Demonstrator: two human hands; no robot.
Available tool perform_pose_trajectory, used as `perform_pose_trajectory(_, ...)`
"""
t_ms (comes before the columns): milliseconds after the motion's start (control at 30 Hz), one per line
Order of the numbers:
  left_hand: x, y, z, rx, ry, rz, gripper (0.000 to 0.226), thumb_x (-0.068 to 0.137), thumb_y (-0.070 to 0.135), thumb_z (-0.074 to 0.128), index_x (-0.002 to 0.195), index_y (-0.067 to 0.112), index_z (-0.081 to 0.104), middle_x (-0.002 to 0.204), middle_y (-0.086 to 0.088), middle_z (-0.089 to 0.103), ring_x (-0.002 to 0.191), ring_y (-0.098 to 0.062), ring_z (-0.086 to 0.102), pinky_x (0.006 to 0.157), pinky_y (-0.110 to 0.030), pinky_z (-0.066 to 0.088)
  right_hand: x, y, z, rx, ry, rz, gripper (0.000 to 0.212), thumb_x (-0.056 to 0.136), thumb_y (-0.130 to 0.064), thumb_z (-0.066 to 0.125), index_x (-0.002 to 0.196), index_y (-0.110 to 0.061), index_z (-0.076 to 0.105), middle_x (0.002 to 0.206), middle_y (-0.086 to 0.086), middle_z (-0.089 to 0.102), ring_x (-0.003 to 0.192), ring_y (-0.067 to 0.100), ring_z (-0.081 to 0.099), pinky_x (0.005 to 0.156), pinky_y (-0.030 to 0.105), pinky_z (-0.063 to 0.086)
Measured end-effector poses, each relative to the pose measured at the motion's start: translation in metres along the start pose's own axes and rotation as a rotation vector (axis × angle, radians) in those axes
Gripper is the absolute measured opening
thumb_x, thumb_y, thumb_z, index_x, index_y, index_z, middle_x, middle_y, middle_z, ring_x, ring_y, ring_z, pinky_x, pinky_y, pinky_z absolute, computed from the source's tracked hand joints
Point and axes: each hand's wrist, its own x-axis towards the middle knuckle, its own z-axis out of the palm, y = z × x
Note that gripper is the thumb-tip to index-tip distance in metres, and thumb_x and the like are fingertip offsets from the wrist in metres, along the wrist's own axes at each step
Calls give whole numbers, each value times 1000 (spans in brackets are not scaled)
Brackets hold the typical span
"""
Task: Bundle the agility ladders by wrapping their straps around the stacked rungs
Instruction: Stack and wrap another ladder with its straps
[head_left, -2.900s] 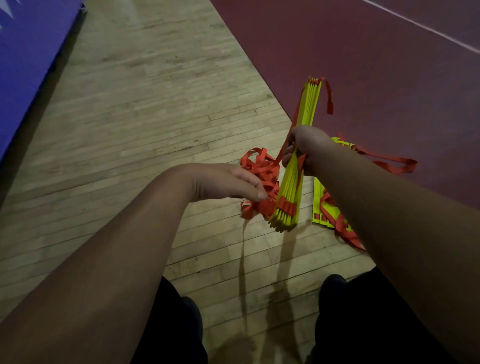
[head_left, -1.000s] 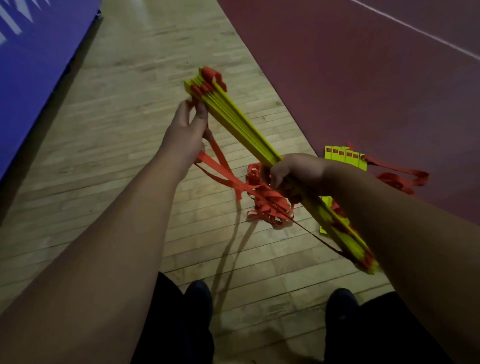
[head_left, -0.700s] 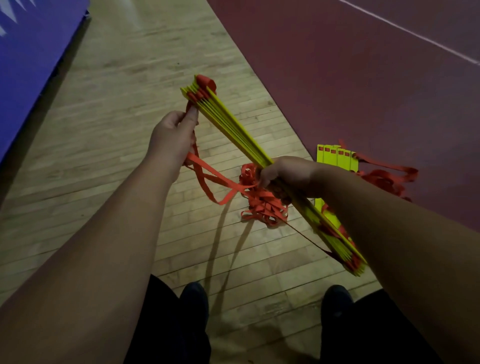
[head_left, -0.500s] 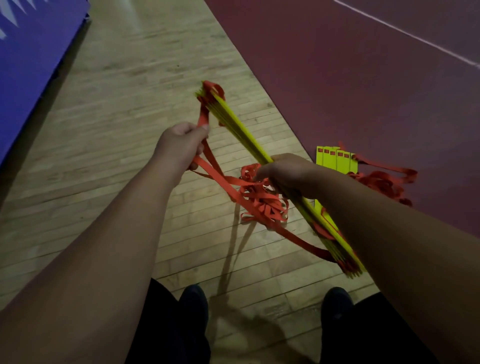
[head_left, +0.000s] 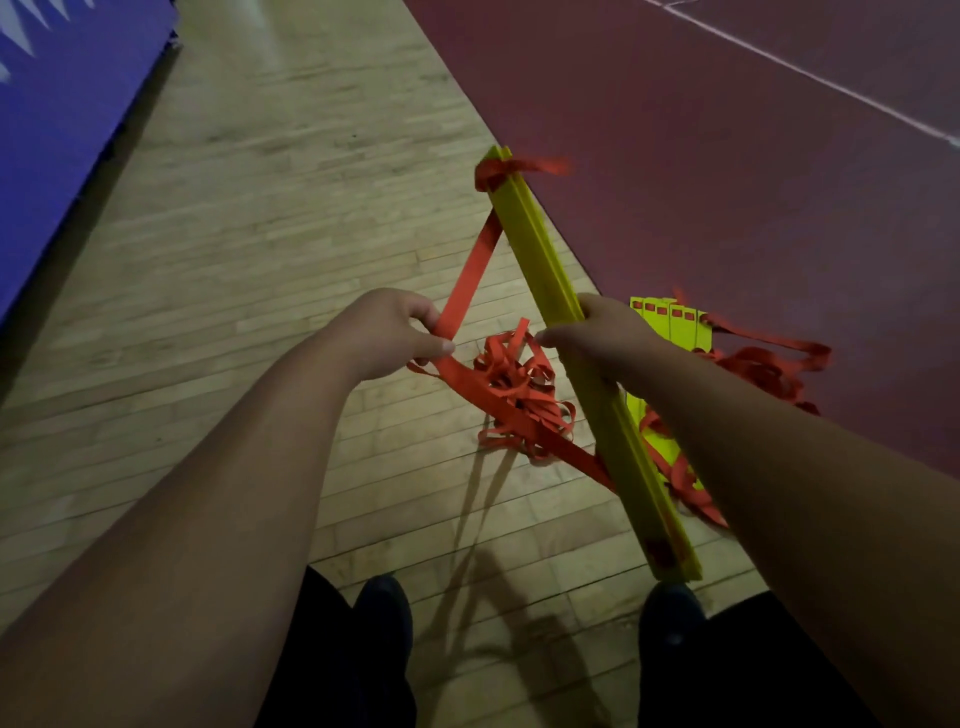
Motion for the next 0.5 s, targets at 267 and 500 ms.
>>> perform_pose_trajectory(267,-6,-4,-3,148,4,95,5,108,27,65,103,28,66,91,7,80,87,-14,75,78,-36,59,-5,2,-12,254,-180,59,34,98,-14,77,124,-15,56,103,22,76,82,36,77,79,53,64)
perform_pose_trajectory(500,1,-12,0,447,-23,98,12,107,37,65,99,30,59,98,3,67,90,-19,66,80,-40,54,1,5,-8,135,-86,96,21,103,-27,72,115,-13,64,93,12,64,78,27,63,73,46,59)
